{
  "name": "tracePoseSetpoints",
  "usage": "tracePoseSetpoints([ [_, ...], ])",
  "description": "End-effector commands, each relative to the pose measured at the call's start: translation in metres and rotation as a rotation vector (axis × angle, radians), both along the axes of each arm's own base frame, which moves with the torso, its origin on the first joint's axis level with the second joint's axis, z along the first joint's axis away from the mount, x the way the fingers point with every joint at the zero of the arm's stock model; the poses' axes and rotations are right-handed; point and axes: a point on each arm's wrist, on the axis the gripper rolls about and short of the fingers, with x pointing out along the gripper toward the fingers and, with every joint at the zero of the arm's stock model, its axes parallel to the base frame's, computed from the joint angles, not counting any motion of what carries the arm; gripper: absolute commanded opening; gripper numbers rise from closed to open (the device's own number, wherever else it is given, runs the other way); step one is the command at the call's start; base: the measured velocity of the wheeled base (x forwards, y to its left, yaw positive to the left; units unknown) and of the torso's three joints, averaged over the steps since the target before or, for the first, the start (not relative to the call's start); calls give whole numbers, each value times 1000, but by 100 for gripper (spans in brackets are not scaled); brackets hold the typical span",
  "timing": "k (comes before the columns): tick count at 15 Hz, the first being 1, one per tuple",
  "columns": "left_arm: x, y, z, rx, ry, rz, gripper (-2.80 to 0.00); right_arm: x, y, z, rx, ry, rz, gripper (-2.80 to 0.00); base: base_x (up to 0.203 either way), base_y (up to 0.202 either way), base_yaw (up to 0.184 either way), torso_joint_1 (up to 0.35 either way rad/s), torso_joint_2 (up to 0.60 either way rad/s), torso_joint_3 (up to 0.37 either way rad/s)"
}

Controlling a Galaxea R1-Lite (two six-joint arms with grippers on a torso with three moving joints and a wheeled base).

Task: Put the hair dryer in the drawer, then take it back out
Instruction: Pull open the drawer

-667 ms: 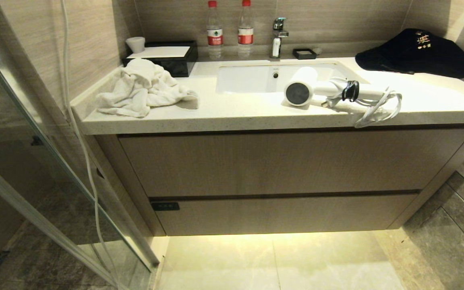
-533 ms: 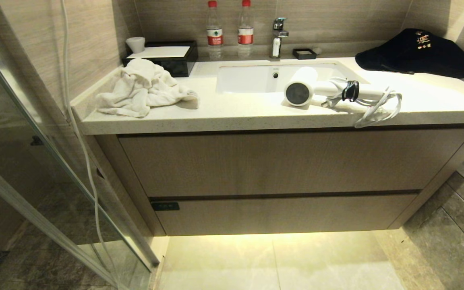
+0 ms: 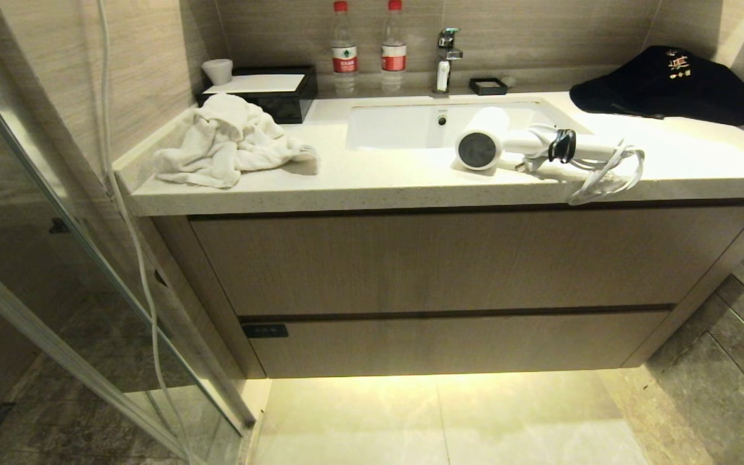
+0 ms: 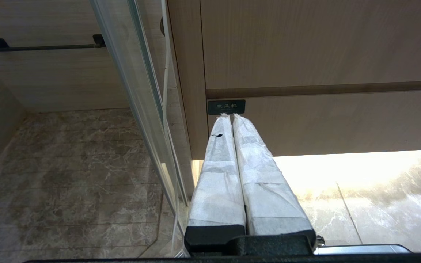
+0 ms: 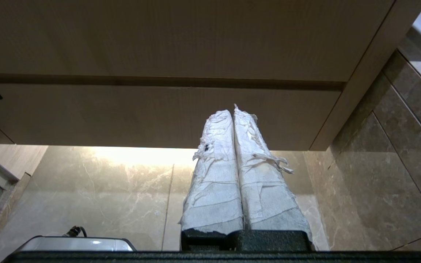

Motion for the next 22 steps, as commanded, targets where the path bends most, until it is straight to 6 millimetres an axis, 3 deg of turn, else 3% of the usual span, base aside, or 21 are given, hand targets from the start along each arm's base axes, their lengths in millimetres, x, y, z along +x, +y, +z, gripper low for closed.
tracePoseSetpoints([
  [1,0,0,0,0,3,0,-280,0,0,0,-1,1,2,-280,0,0,0,0,0,0],
  [12,0,0,0,0,2,0,-280,-1,0,7,-10,-17,-3,-280,0,0,0,0,0,0],
  [14,0,0,0,0,3,0,-280,-11,0,43,-8,-56,0,-280,0,0,0,0,0,0],
  [17,0,0,0,0,2,0,-280,-17,0,125,-3,30,3,-280,0,0,0,0,0,0],
  [19,0,0,0,0,3,0,-280,4,1,165,2,189,34,-280,0,0,0,0,0,0],
  [22,0,0,0,0,1,0,-280,63,4,189,18,453,154,-280,0,0,0,0,0,0],
])
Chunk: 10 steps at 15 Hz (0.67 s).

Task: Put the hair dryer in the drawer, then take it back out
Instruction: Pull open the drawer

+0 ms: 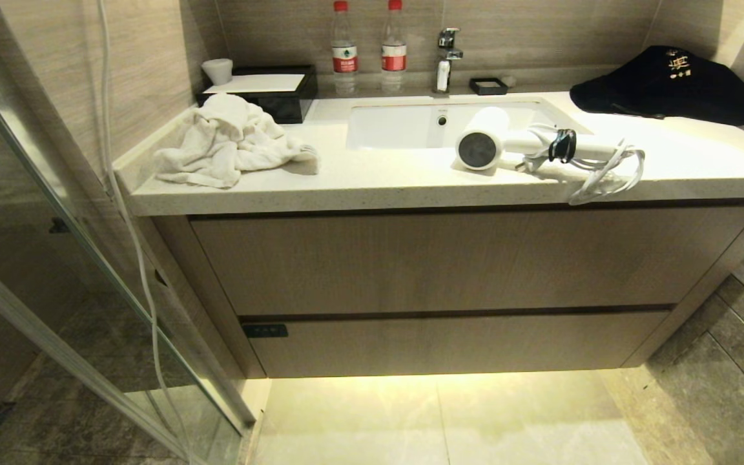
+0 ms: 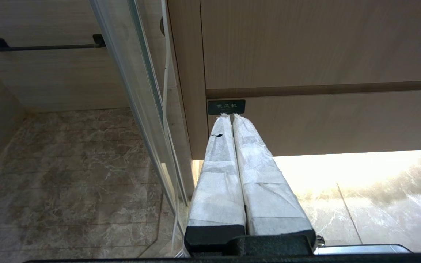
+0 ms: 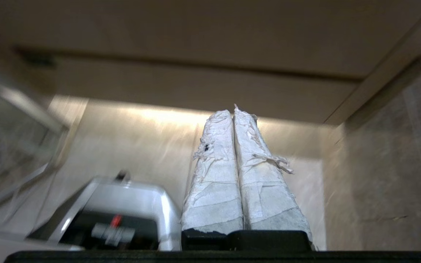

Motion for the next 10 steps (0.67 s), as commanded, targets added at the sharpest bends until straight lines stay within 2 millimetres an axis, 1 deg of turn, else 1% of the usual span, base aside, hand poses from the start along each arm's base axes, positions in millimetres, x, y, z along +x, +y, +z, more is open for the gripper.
tracePoseSetpoints([
  [1,0,0,0,0,2,0,-280,62,3,9,4,212,61,-280,0,0,0,0,0,0],
  [2,0,0,0,0,3,0,-280,82,6,10,3,280,99,-280,0,0,0,0,0,0],
  [3,0,0,0,0,1,0,-280,104,9,6,-2,358,120,-280,0,0,0,0,0,0],
  [4,0,0,0,0,2,0,-280,126,13,-2,-8,444,139,-280,0,0,0,0,0,0],
  [7,0,0,0,0,3,0,-280,188,32,-34,-59,640,233,-280,0,0,0,0,0,0],
  [10,0,0,0,0,1,0,-280,233,57,-78,-170,725,373,-280,0,0,0,0,0,0],
])
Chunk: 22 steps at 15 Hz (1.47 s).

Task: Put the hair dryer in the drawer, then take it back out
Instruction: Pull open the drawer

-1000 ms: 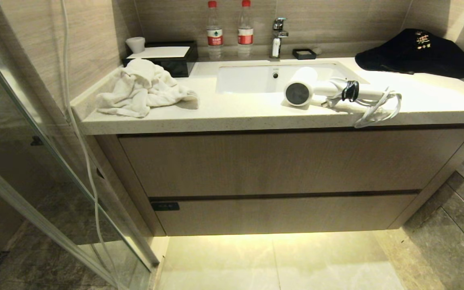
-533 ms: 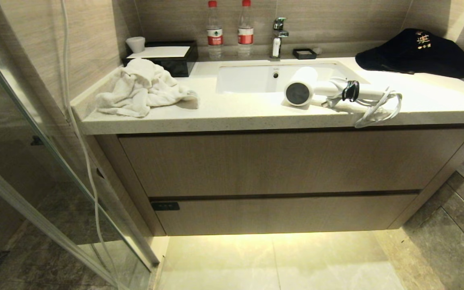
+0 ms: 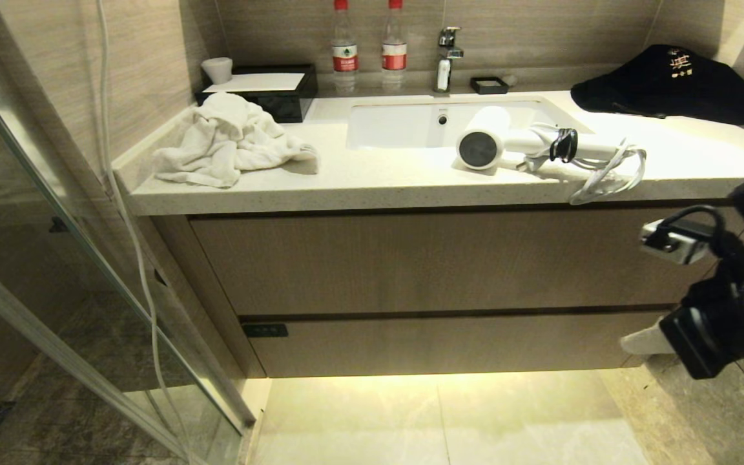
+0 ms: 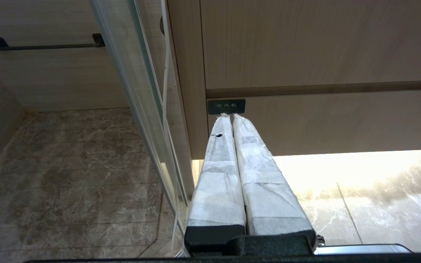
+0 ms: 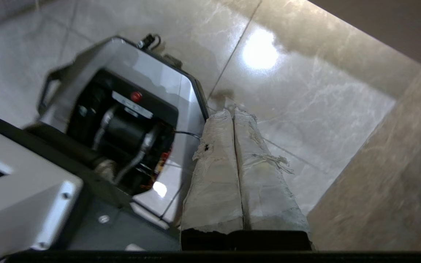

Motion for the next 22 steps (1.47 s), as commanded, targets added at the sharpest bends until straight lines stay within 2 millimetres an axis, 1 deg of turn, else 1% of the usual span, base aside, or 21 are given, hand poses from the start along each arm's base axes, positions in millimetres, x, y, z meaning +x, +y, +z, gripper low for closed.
tracePoseSetpoints([
  [1,0,0,0,0,3,0,-280,35,17,-45,-55,122,82,-280,0,0,0,0,0,0],
  [2,0,0,0,0,3,0,-280,43,22,-60,-76,118,129,0,0,0,0,0,0,0],
  [4,0,0,0,0,3,0,-280,55,28,-86,-173,90,284,0,0,0,0,0,0,0],
  [5,0,0,0,0,3,0,-280,60,29,-96,-229,73,368,0,0,0,0,0,0,0],
  [7,0,0,0,0,2,0,-280,70,29,-111,-310,-28,497,0,0,0,0,0,0,0],
  [11,0,0,0,0,3,0,-280,79,22,-150,-450,-183,694,0,0,0,0,0,0,0],
  [13,0,0,0,0,3,0,-280,90,11,-165,-556,-299,789,0,0,0,0,0,0,0],
  [16,0,0,0,0,3,0,-280,105,-1,-190,-633,-388,840,0,0,0,0,0,0,0],
  [18,0,0,0,0,2,0,-280,112,-8,-206,-649,-398,832,0,0,0,0,0,0,0],
  [20,0,0,0,0,2,0,-280,122,-10,-215,-662,-429,815,0,0,0,0,0,0,0],
  [22,0,0,0,0,2,0,-280,130,-9,-231,-670,-461,800,0,0,0,0,0,0,0],
])
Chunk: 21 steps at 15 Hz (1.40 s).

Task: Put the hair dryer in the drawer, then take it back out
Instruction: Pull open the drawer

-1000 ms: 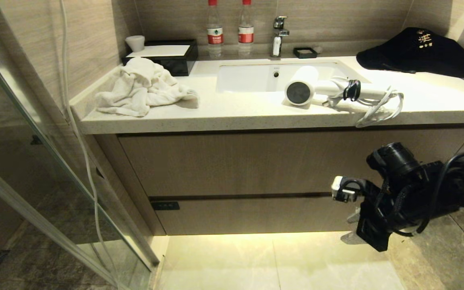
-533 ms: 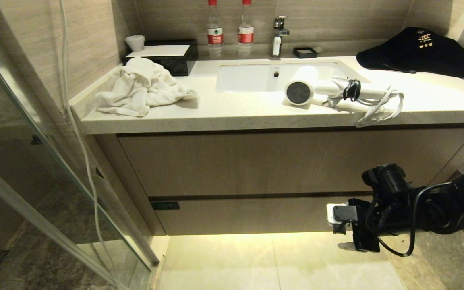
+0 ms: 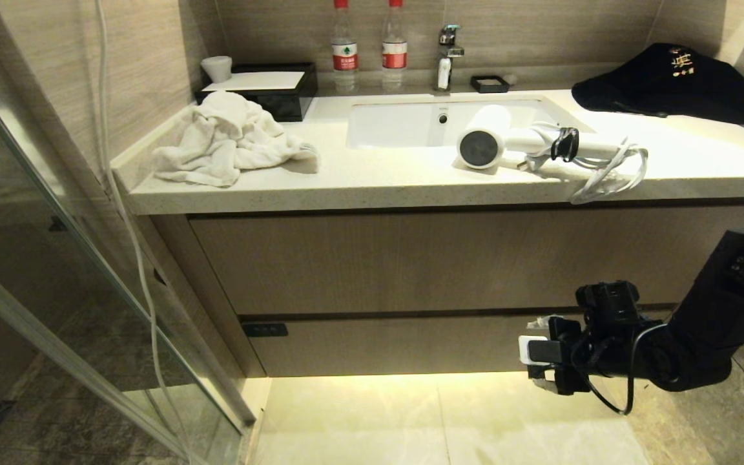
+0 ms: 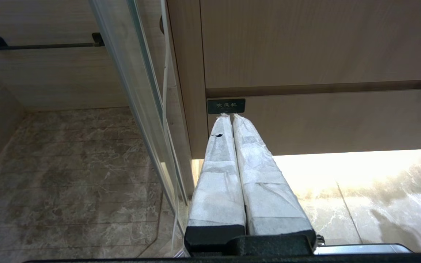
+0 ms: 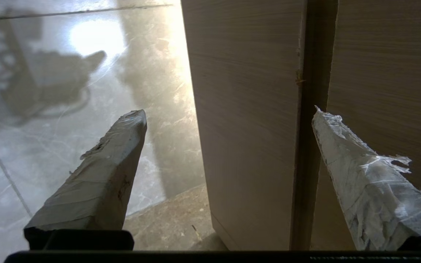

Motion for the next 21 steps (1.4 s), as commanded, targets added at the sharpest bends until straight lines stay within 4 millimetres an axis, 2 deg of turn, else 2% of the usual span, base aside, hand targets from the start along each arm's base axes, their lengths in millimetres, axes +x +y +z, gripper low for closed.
tracePoseSetpoints([
  [1,0,0,0,0,3,0,-280,3,0,-20,-4,19,2,0,0,0,0,0,0,0],
  [7,0,0,0,0,3,0,-280,12,7,-43,43,-22,-11,0,0,0,0,0,0,0],
  [10,0,0,0,0,1,0,-280,19,10,-56,124,-75,0,0,0,0,0,0,0,0],
  [15,0,0,0,0,3,0,-280,22,12,-71,182,-53,18,0,0,0,0,0,0,0],
  [21,0,0,0,0,3,0,-280,45,15,-64,204,-152,22,0,0,0,0,0,0,0],
])
